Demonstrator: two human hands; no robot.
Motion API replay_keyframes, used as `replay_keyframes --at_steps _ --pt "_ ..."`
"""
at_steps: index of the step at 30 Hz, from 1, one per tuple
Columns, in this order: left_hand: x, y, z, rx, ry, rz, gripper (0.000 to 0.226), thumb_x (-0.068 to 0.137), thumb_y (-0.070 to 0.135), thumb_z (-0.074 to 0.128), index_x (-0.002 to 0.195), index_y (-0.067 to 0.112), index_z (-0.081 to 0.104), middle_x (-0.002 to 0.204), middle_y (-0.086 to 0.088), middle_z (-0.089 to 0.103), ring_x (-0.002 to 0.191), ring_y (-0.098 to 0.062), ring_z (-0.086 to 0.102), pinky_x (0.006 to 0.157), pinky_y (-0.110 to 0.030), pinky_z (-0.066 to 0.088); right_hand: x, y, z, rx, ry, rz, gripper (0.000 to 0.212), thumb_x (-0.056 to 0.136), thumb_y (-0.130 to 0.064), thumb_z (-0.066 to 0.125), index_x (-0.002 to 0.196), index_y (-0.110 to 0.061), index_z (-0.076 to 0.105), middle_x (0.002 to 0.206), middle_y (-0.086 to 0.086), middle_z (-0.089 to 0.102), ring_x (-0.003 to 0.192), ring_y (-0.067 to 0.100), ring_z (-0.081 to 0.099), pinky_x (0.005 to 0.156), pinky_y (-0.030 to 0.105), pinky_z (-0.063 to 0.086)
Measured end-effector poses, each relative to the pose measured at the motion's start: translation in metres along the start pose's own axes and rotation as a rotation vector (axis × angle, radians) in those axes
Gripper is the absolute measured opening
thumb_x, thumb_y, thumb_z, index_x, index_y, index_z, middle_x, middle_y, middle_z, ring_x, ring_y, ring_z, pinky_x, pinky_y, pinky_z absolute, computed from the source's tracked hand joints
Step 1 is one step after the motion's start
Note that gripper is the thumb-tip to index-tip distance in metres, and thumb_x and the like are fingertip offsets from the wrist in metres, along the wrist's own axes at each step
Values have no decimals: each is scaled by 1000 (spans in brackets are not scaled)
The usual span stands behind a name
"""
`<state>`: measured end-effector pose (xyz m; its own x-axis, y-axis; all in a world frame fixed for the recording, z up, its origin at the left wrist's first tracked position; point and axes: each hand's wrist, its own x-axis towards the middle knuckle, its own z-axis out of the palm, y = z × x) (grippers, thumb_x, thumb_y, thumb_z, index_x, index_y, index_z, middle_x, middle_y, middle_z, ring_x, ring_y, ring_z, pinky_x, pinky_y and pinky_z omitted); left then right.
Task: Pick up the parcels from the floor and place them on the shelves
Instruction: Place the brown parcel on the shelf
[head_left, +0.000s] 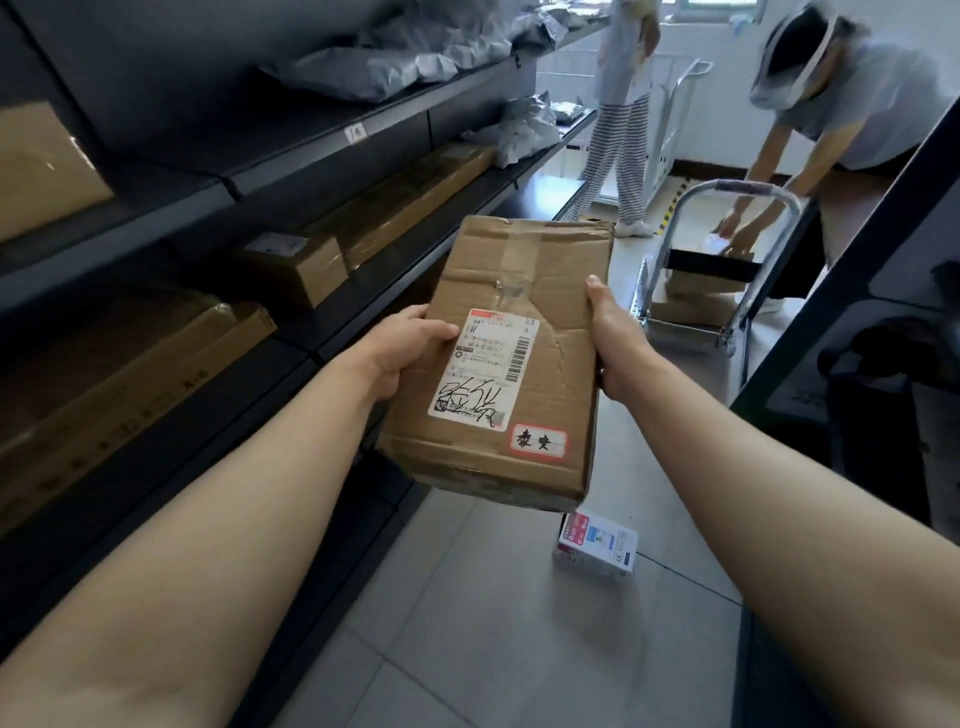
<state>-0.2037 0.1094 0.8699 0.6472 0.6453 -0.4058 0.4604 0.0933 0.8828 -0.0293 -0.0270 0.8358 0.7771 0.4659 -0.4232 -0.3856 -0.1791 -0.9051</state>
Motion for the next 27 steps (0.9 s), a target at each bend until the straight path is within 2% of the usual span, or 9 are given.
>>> replay_keyframes --at_steps 1,3,6,8,12,15,20,22,27 --pt "-5 -1 -3 -19 -35 -19 30 92 25 59 121 28 52 101 -6 72 92 -24 69 84 -44 55 17 5 0 -7 20 -1 87 58 -84 56 125 -29 58 127 10 63 101 31 68 82 48 59" --pt "-14 -3 -11 -34 -51 -31 25 94 25 57 116 33 50 99 -4 72 88 -22 69 74 -38 55 14 2 7 16 -8 -11 88 61 -77 57 131 -24 51 125 10 64 100 31 69 84 49 59" --pt "-26 -7 -23 -51 38 -26 31 94 26 57 121 36 45 100 -4 70 87 -20 68 65 -34 51 -33 -14 30 -19 -95 -11 59 85 -63 53 121 -17 57 105 5 70 85 22 68 70 34 57" --pt "-31 -11 -34 -74 133 -47 44 92 29 59 133 34 41 104 -6 68 90 -22 67 65 -34 51 -40 -15 44 -32 -177 -20 46 93 -54 50 115 -16 62 92 3 71 77 20 67 66 31 54" --pt "-44 -16 -60 -118 317 -94 69 79 40 71 136 14 42 110 -11 69 95 -28 69 80 -41 57 -54 -17 71 -112 -280 -50 65 81 -55 49 130 -13 54 113 14 72 92 29 72 83 43 60" --pt "-55 -19 -85 -153 388 -114 50 83 37 69 120 5 58 99 -13 73 82 -25 70 68 -34 55 -65 -18 92 -202 -404 -57 52 87 -55 46 121 -17 58 108 13 73 96 31 72 94 48 55" --pt "-80 -26 -128 -228 475 -113 58 82 37 71 129 9 50 108 -16 71 87 -28 71 70 -38 57 -86 -26 135 -233 -472 -108 35 92 -49 49 113 -23 58 104 11 73 88 28 73 85 42 58" --pt "-90 -25 -146 -252 489 -91 68 80 39 72 134 11 42 112 -16 70 90 -29 71 76 -42 59 -94 -32 154 -234 -471 -176 35 91 -47 52 117 -25 59 109 12 72 88 28 73 77 39 58" --pt "-110 -19 -180 -287 508 -18 68 85 36 68 140 16 33 107 -12 67 87 -25 68 68 -37 55 -115 -49 188 -204 -524 -316 43 96 -41 50 135 -21 51 115 12 68 93 26 70 70 35 57"
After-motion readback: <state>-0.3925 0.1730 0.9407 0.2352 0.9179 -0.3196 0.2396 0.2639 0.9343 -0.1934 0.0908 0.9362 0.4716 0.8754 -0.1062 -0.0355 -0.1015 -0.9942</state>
